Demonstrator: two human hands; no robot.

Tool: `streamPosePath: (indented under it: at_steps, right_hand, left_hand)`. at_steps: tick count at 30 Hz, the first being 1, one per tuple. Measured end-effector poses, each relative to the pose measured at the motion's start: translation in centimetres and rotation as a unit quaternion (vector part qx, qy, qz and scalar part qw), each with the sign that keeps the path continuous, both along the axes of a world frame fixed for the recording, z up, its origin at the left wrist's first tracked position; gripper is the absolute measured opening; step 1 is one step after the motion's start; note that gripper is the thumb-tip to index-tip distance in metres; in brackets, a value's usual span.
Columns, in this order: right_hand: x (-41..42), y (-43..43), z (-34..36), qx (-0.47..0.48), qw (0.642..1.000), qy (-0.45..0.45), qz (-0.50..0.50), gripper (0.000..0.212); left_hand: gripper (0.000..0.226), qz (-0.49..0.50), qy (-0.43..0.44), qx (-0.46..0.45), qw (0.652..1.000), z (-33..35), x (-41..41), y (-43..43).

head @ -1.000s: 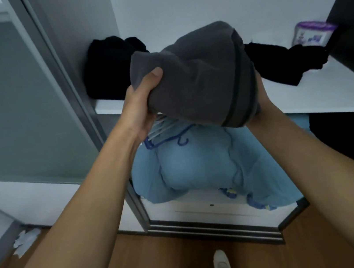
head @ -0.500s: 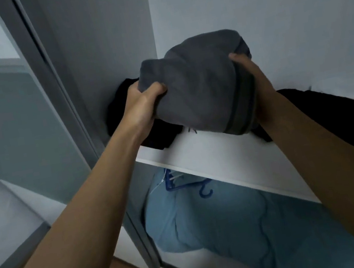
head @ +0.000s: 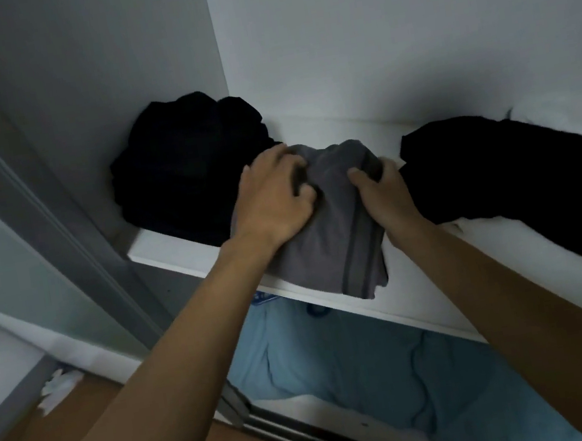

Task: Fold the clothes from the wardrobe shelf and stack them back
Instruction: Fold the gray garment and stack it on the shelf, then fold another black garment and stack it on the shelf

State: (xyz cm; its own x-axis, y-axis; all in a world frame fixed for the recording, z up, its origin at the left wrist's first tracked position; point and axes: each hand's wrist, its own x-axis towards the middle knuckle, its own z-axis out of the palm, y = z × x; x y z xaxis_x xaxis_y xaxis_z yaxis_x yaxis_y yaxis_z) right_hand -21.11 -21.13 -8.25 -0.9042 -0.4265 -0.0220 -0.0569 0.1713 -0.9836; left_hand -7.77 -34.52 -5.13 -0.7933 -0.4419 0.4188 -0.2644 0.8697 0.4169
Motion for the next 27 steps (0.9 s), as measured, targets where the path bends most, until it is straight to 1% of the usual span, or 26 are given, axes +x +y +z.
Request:
streamPosePath:
  at_steps: [1,2,3,4,6,9,10,11,13,14,15,16,17,18,19,20,21,23,25,27]
  right_hand:
    - [0.0,-0.7,-0.4,0.028,0.999,0.014,0.017,0.049]
    - [-0.1,-1.2,-0.6,0.056,0.998,0.029,0.022,0.047]
    - [-0.3,-1.8,-0.8,0.09,0.995,0.051,0.013,0.045]
    - [-0.6,-2.1,-0.8,0.122,0.99,0.076,-0.001,0.043]
    - [-1.1,-2.4,-0.6,0.177,0.978,0.108,-0.018,0.041]
    - [-1.9,-1.6,0.5,0.201,0.974,0.102,0.031,0.039]
    - [-2.3,-0.8,1.0,0.191,0.976,0.097,0.044,0.036]
    - [-2.8,0.3,1.4,0.179,0.977,0.108,0.036,0.032]
    - [-4.4,3.4,2.2,0.179,0.967,0.179,-0.043,0.023]
    - [-5.4,5.2,2.4,0.204,0.95,0.218,-0.096,0.022]
    - [-6.6,7.0,2.4,0.243,0.928,0.244,-0.14,0.026]
    - [-7.5,8.7,2.4,0.29,0.909,0.248,-0.168,0.035]
    - [-8.4,10.3,2.1,0.339,0.897,0.223,-0.177,0.047]
    - [-9.1,11.5,1.7,0.382,0.891,0.176,-0.173,0.057]
    - [-9.5,12.4,1.1,0.417,0.884,0.132,-0.165,0.061]
    - [-9.5,13.1,0.5,0.446,0.874,0.11,-0.162,0.056]
    - [-9.5,13.6,-0.3,0.461,0.864,0.118,-0.167,0.042]
    - [-9.3,14.1,-1.2,0.468,0.847,0.16,-0.196,0.01]
    - [-9.6,14.4,-1.3,0.461,0.844,0.165,-0.218,0.014]
    - [-10.1,15.1,-0.9,0.414,0.862,0.155,-0.249,0.018]
  left_hand:
    - [0.054,-0.019,-0.086,-0.024,0.996,-0.5,-0.9,0.2]
    - [0.057,-0.029,-0.16,-0.026,0.986,-1.2,-1.7,0.1]
    - [0.058,-0.034,-0.208,-0.019,0.977,-1.9,-2.3,-0.2]
    - [0.06,-0.034,-0.232,-0.011,0.972,-2.5,-2.8,-0.7]
    - [0.061,-0.033,-0.244,-0.009,0.969,-3.2,-3.7,-1.4]
    - [0.061,-0.039,-0.273,-0.012,0.961,-2.0,-5.3,-1.7]
    - [0.058,-0.041,-0.272,-0.014,0.961,-1.4,-5.8,-1.5]
    - [0.054,-0.044,-0.25,-0.016,0.967,-0.8,-6.3,-1.2]
    - [0.041,-0.062,-0.141,-0.018,0.988,0.3,-7.4,-0.2]
    - [0.036,-0.086,-0.082,-0.011,0.993,0.8,-8.1,0.5]
    - [0.033,-0.12,-0.045,0.001,0.992,1.2,-8.9,1.4]
    - [0.032,-0.159,-0.037,0.01,0.987,1.5,-9.7,2.3]
    - [0.031,-0.196,-0.051,0.008,0.979,1.6,-10.7,3.3]
    - [0.031,-0.224,-0.078,-0.007,0.971,1.7,-11.7,4.2]
    - [0.03,-0.243,-0.11,-0.031,0.963,1.6,-12.7,5.0]
    - [0.027,-0.253,-0.139,-0.056,0.956,1.5,-13.5,5.7]
    - [0.024,-0.259,-0.158,-0.075,0.95,1.1,-14.1,6.3]
    - [0.022,-0.273,-0.166,-0.08,0.944,0.3,-15.0,7.2]
    - [0.023,-0.276,-0.164,-0.066,0.945,-0.2,-15.6,8.1]
    - [0.021,-0.27,-0.168,-0.031,0.948,-0.1,-15.9,8.9]
